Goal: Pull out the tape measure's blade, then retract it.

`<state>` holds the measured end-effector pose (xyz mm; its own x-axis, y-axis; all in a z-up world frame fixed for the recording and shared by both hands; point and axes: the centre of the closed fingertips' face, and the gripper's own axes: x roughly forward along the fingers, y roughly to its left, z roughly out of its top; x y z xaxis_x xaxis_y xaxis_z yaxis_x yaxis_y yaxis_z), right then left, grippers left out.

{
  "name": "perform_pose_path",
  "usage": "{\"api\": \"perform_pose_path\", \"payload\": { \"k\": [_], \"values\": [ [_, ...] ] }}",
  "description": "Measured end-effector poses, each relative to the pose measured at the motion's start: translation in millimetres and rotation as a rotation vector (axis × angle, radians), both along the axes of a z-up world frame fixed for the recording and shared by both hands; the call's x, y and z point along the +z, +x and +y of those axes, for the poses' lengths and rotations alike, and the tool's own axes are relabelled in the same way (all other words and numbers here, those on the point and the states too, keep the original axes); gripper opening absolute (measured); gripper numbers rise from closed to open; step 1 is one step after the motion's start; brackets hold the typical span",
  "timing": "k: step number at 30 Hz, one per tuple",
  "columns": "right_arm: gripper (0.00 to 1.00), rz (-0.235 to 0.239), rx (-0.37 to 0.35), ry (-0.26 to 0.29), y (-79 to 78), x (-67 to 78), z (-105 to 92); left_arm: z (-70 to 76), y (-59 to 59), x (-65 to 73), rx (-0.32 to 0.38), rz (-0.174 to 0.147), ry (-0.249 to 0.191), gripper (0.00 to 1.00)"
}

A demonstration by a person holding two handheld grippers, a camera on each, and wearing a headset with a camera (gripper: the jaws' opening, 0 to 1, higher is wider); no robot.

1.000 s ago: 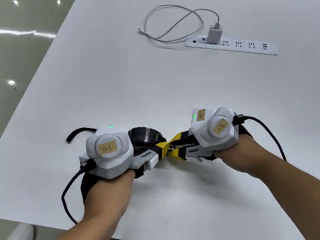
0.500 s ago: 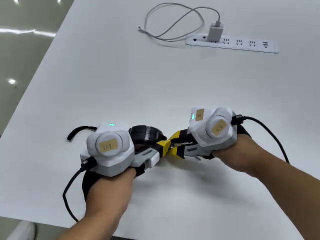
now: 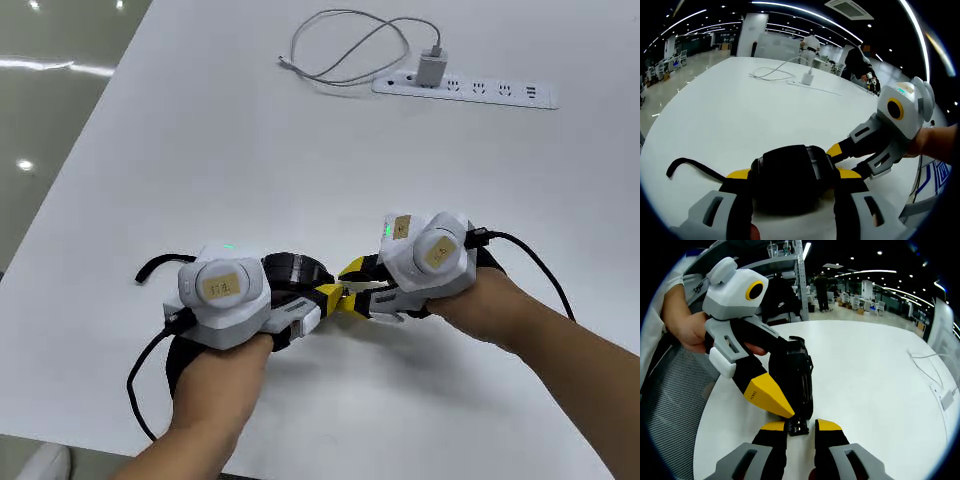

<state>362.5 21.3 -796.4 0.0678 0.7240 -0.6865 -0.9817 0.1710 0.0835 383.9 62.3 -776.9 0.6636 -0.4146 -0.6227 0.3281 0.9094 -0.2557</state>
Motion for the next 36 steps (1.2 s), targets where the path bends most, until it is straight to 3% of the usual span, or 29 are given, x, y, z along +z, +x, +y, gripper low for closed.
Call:
{"api": "perform_pose_path", "payload": {
  "k": [5,8,15,22,25,28,36],
  "values": [
    [0.18,-0.017,-0.014,0.005,-0.3,2.7,-3.0,-0.4,0.3,2.8,-0.001,-0.006,-0.01,0.63],
    [0.21,-0.017,-0.035,0.02,0.2,6.6,-6.5,-1.2,1.4,8.6,-0.018,-0.035,0.008,0.66],
    [0.21,-0.022,-0.048,0.019,2.5,9.5,-10.0,-3.2,4.4,12.6,-0.037,-0.06,0.014,0.68],
    [0.25,-0.035,-0.087,0.033,-0.6,22.9,-19.8,-4.7,-2.3,18.7,-0.085,-0.083,0.041,0.72],
    [0.33,-0.07,-0.107,0.008,-1.0,23.8,-27.1,-3.5,-4.3,21.9,-0.096,-0.103,0.053,0.78],
    [0.33,-0.067,-0.126,0.029,-4.4,29.5,-31.3,-3.6,-6.8,23.0,-0.125,-0.105,0.064,0.75],
    [0.39,-0.064,-0.167,-0.004,-13.8,29.9,-48.2,-2.6,-8.0,31.0,-0.167,-0.136,0.078,0.76]
  ]
}}
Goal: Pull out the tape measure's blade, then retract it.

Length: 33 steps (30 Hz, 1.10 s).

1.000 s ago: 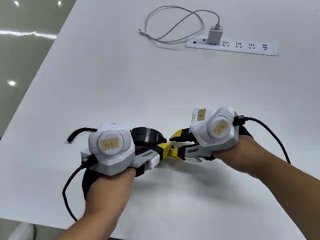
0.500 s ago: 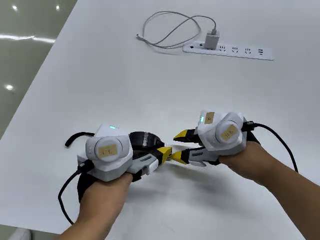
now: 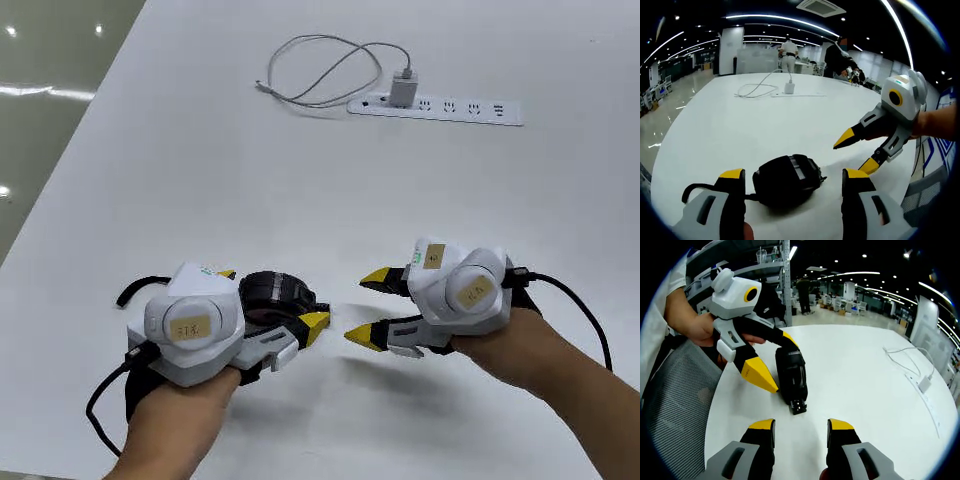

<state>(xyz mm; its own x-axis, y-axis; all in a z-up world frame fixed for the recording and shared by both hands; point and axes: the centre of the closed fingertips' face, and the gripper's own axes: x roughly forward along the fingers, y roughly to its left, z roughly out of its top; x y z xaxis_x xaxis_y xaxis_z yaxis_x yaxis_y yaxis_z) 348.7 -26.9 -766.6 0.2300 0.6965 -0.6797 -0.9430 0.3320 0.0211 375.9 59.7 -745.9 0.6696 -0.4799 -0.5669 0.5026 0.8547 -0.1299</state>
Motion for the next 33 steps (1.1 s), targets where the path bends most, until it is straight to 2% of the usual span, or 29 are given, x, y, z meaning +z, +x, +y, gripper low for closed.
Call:
{"api": "perform_pose_path", "payload": {
  "k": [3,5,10,12,19,25,28,33],
  "values": [
    [0.43,0.019,-0.007,-0.004,-6.5,-0.9,-4.6,-1.1,-4.9,0.0,-0.03,0.007,0.004,0.75],
    [0.44,0.017,-0.007,-0.016,-10.5,-1.3,-8.6,-2.9,-9.3,0.4,-0.068,-0.003,0.017,0.76],
    [0.47,0.023,-0.049,0.004,-12.3,4.1,-17.3,-2.3,-15.1,5.4,-0.099,-0.018,0.006,0.8],
    [0.49,0.029,-0.074,0.03,-12.6,8.8,-18.8,-1.3,-17.0,5.4,-0.111,-0.013,0.005,0.8],
    [0.55,0.025,-0.113,0.047,-12.5,17.8,-30.2,4.3,-23.3,6.9,-0.147,-0.012,0.025,0.81],
    [0.6,0.016,-0.143,0.054,-11.7,25.9,-42.2,13.1,-27.8,9.3,-0.177,-0.02,0.046,0.82],
    [0.61,0.025,-0.171,0.083,-12.8,32.9,-47.3,19.0,-30.9,11.4,-0.186,-0.025,0.051,0.83],
    [0.63,0.011,-0.191,0.067,-15.0,35.8,-58.2,31.9,-33.8,11.9,-0.184,-0.021,0.064,0.83]
  ]
}}
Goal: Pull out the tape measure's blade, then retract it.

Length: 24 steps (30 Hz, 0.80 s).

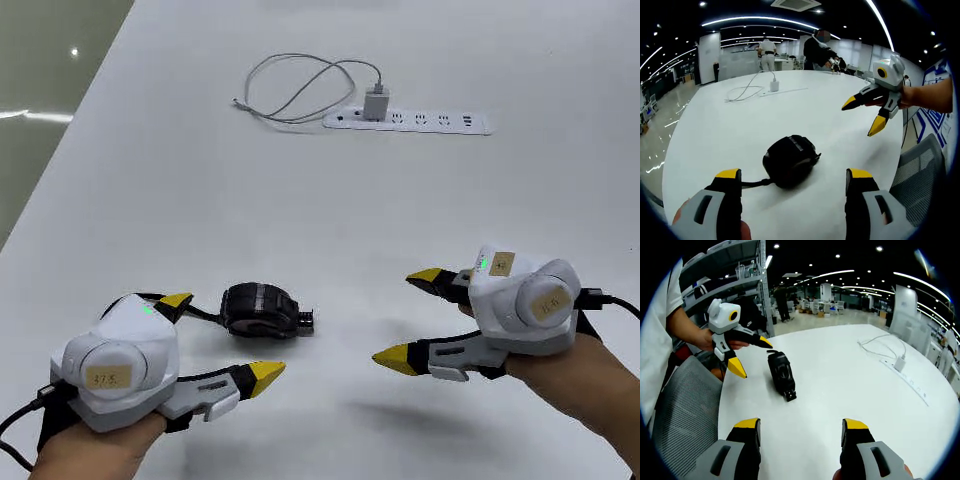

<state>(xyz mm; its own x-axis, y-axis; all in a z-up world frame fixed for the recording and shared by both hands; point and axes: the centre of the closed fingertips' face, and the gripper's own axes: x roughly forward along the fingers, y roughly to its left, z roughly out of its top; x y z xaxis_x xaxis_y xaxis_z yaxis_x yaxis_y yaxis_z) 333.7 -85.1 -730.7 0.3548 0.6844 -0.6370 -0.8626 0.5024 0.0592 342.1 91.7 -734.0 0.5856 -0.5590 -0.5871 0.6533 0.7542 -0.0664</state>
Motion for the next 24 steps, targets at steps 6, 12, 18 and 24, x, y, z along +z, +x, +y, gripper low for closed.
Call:
{"api": "perform_pose_path", "payload": {
  "k": [6,12,18,24],
  "values": [
    [0.68,-0.008,-0.04,0.012,-0.9,8.0,-10.5,9.8,-3.3,2.5,0.0,-0.004,0.007,0.84],
    [0.71,-0.015,-0.053,0.006,-6.8,10.7,-18.9,18.2,-9.6,4.6,-0.016,-0.011,0.018,0.85],
    [0.73,-0.015,-0.068,0.008,-13.9,13.8,-27.5,28.4,-15.4,6.6,-0.016,-0.011,0.024,0.87],
    [0.73,-0.014,-0.089,0.014,-18.6,13.8,-34.7,33.2,-21.1,7.8,-0.027,-0.003,0.022,0.88]
  ]
}}
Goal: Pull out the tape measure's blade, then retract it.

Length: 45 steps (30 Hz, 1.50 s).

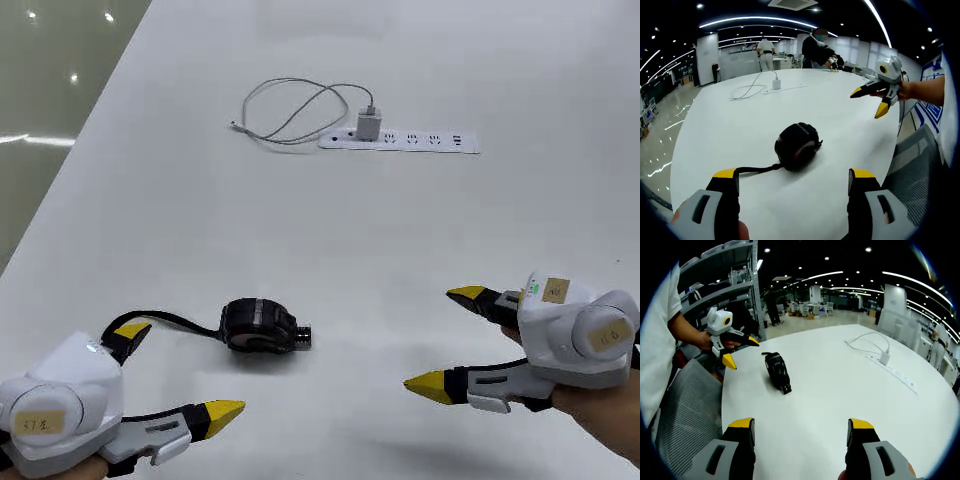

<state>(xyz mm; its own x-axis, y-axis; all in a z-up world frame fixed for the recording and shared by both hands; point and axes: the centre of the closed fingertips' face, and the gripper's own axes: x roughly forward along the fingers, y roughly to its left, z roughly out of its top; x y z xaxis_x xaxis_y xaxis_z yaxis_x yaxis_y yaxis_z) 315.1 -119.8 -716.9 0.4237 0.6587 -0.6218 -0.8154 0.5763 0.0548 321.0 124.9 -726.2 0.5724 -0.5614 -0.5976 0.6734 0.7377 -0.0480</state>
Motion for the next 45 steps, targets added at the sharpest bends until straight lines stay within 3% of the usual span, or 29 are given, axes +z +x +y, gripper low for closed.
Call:
{"api": "perform_pose_path", "payload": {
  "k": [18,25,45],
  "values": [
    [0.75,0.005,-0.034,-0.019,-22.7,1.0,-27.3,9.3,-16.7,1.4,-0.064,0.02,0.021,0.89],
    [0.75,0.005,-0.048,-0.029,-31.7,2.4,-38.0,14.8,-26.3,1.3,-0.087,0.041,0.03,0.9],
    [0.73,0.004,-0.124,-0.009,-51.5,7.8,-60.1,30.2,-39.1,6.2,-0.095,0.038,0.062,0.88]
  ]
}}
